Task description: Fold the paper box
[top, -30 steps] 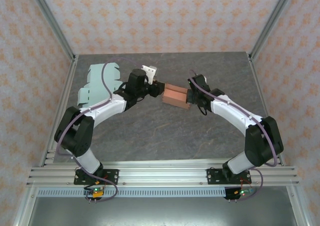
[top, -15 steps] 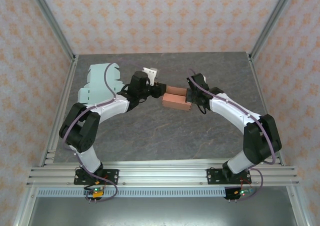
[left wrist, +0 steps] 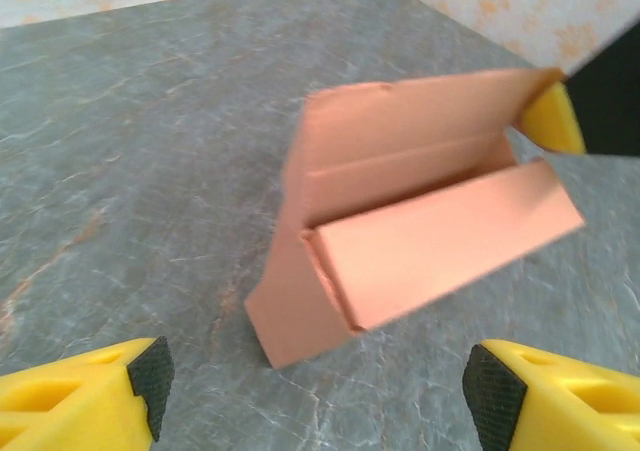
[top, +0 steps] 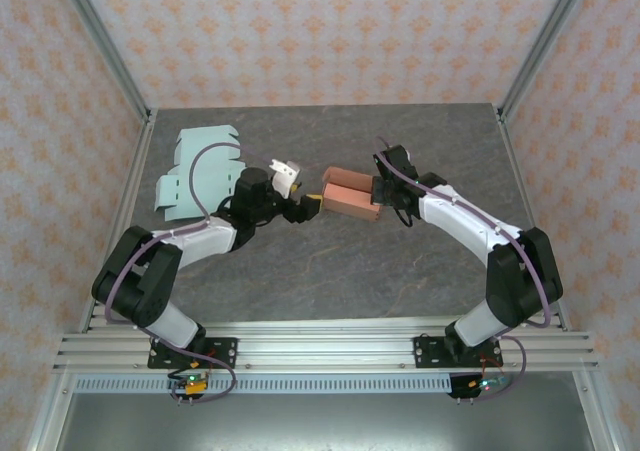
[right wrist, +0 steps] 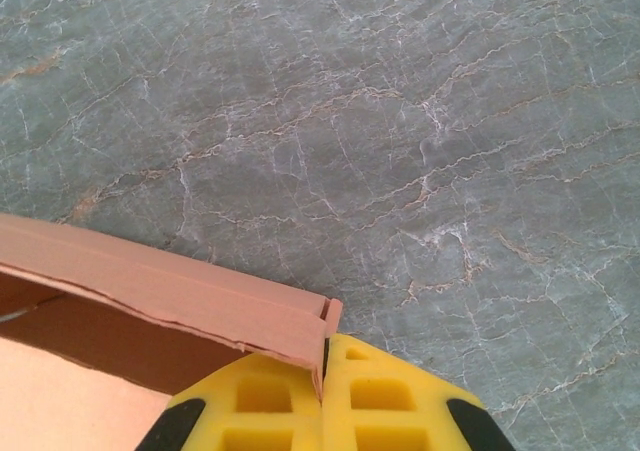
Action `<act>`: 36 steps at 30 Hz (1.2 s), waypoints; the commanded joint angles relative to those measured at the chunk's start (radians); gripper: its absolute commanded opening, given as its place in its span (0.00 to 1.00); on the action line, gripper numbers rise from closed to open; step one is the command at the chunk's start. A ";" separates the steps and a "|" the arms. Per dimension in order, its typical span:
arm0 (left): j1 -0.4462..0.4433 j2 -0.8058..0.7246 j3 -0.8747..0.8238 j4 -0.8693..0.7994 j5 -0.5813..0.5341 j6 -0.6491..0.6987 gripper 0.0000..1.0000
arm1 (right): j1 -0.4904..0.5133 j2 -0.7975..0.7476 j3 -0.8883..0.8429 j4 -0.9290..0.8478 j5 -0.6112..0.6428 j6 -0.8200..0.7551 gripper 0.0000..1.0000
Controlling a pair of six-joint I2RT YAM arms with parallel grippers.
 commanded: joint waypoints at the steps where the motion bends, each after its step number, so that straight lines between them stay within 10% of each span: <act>1: -0.003 -0.002 -0.018 0.041 0.106 0.170 0.81 | 0.007 0.012 0.036 -0.010 -0.002 -0.039 0.04; 9: -0.004 0.163 0.072 -0.003 0.044 0.360 0.80 | 0.007 0.023 0.028 0.006 -0.043 -0.093 0.04; 36: -0.062 0.281 0.108 0.255 0.070 0.255 0.64 | 0.008 0.019 0.023 0.058 -0.282 -0.266 0.04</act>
